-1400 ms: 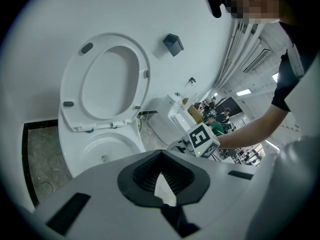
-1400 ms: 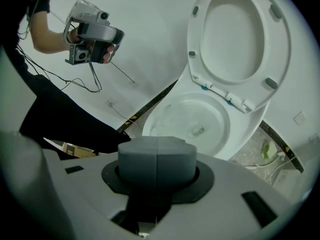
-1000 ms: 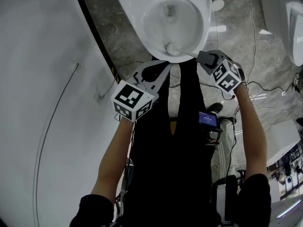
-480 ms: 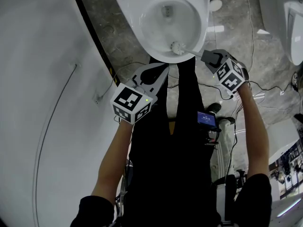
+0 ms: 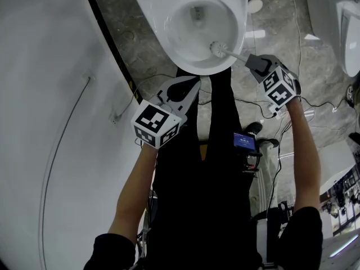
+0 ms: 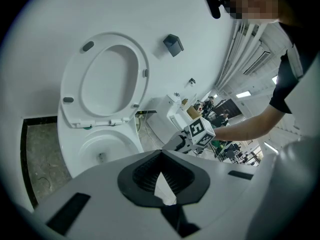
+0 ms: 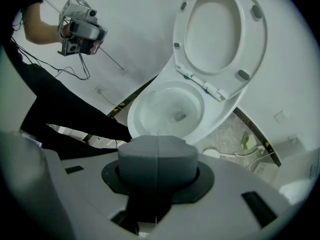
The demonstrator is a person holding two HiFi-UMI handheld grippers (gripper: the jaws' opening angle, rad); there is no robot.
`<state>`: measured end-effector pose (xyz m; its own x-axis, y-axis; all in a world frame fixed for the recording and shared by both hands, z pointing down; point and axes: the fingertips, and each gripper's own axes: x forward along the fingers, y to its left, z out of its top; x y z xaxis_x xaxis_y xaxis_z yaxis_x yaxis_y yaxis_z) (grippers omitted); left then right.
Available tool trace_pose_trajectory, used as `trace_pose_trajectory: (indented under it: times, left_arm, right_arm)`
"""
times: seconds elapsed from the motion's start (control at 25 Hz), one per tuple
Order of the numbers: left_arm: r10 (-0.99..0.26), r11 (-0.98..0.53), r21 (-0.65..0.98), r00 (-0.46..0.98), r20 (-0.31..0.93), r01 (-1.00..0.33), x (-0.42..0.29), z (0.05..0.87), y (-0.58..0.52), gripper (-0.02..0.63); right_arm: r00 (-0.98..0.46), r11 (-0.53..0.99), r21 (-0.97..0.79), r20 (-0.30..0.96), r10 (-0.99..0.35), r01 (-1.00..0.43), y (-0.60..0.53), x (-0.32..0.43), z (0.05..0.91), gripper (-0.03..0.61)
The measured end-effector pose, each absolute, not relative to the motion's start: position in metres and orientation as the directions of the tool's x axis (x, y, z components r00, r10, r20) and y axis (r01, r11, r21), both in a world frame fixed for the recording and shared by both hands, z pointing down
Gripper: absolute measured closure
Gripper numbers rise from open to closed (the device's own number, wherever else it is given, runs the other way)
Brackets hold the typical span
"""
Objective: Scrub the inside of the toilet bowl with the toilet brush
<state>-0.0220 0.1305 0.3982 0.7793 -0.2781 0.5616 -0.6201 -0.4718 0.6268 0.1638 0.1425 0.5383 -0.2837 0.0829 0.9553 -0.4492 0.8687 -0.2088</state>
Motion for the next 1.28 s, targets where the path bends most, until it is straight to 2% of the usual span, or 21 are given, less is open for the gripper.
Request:
trace_pose_trajectory:
  times: [1.28]
  left_arm:
    - [-0.281,-0.467,0.630,0.780,0.560,-0.621,-0.022,0.399,0.132,0.602]
  right_arm:
    - [-0.169,0.886,0.050,0.975,-0.143,-0.461,0.067,0.174,0.523,0.425]
